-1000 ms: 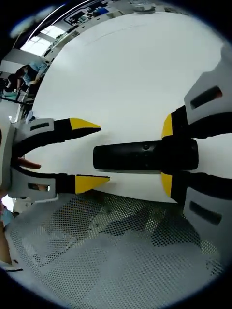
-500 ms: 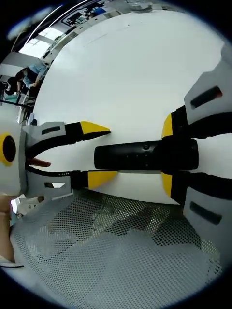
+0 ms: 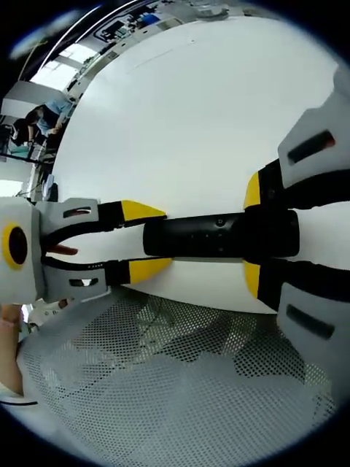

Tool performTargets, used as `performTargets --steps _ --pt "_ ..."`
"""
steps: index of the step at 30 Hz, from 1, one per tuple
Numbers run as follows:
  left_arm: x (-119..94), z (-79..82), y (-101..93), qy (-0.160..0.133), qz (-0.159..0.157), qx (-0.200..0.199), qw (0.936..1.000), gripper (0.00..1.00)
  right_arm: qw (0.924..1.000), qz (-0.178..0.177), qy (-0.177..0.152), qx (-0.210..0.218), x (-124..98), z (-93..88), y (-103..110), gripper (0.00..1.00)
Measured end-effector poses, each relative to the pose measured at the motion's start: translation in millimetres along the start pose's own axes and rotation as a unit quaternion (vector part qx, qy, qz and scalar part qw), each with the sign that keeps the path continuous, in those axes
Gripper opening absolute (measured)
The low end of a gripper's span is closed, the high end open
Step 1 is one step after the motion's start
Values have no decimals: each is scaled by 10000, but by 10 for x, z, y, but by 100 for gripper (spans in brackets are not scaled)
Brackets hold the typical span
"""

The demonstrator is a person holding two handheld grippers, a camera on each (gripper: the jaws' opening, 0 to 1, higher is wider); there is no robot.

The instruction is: Press the specified remote control buttons in sequence, fully releasing each button before pressing the next.

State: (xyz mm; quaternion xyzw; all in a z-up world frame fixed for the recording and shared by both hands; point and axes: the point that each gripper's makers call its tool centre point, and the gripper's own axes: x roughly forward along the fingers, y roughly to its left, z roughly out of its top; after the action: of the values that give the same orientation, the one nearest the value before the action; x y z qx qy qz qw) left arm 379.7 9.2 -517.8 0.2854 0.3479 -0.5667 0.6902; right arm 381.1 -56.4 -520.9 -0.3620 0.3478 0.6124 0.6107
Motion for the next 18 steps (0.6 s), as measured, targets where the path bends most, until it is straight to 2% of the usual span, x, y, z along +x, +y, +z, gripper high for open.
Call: performTargets --steps 3,8,18 --pt "-5 8 -33 25 -41 228 9997 24 10000 -9 -2 -47 -3 -7 15 24" --pt "15 19 -49 208 -88 331 9992 23 10000 -57 -39 -38 -10 -13 19 25" --pt "4 6 -93 257 -131 275 9992 23 9999 -42 -152 -39 -35 -36 66 25"
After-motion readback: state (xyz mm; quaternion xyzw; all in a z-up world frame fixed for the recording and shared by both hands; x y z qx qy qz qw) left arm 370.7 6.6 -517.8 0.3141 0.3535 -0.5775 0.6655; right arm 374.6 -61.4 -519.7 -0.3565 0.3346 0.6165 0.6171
